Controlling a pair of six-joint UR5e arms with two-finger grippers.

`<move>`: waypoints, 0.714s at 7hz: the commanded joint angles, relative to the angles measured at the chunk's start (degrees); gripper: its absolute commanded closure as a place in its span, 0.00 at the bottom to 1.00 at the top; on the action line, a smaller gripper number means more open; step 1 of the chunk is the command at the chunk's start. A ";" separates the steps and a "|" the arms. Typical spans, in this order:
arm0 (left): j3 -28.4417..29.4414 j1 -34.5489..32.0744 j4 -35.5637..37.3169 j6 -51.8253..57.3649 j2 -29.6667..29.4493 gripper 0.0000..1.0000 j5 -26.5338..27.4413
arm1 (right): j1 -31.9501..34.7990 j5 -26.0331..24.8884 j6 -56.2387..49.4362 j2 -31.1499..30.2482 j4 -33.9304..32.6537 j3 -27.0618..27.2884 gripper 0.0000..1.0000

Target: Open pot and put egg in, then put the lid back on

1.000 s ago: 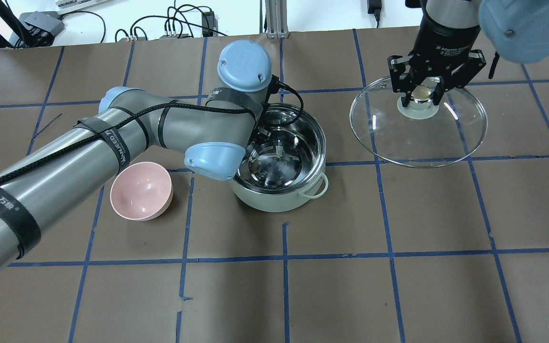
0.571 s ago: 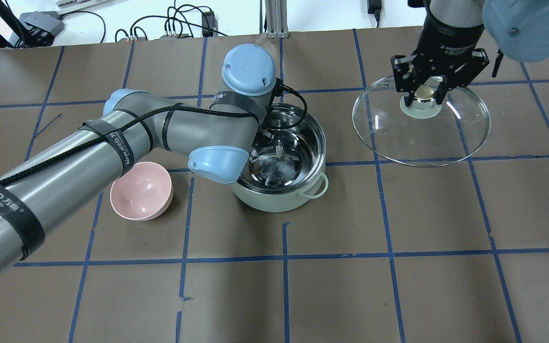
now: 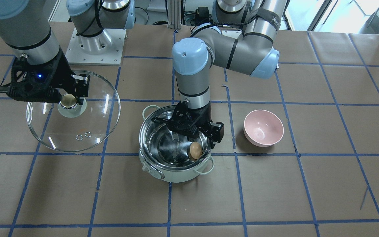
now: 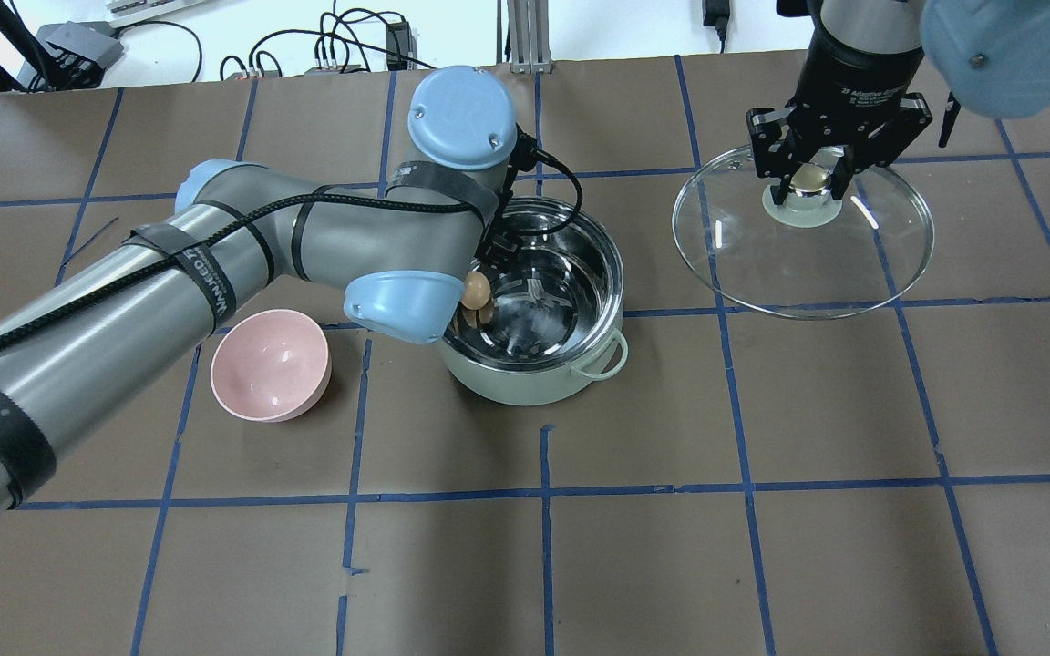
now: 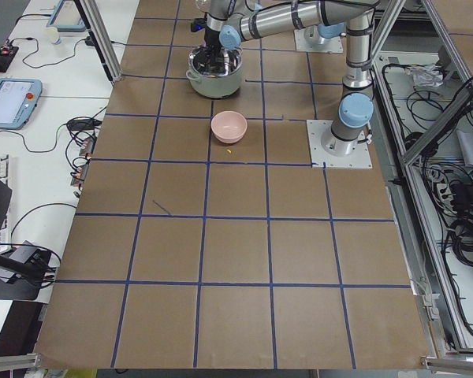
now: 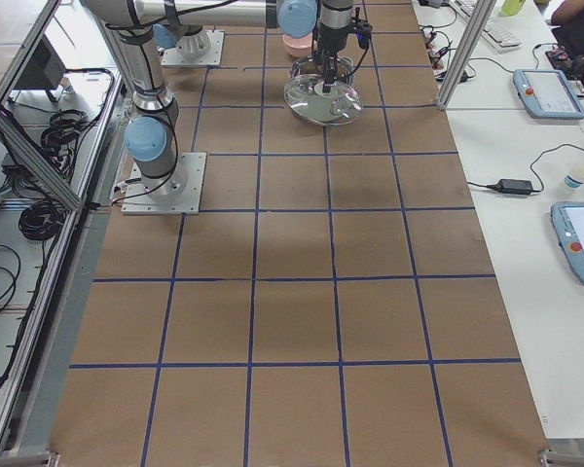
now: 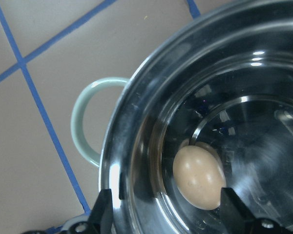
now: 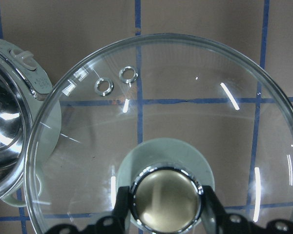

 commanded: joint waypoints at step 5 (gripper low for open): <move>3.77 20.90 -27.54 1.47 18.86 0.00 -13.37 | 0.96 0.23 2.20 0.33 -1.77 -0.57 0.89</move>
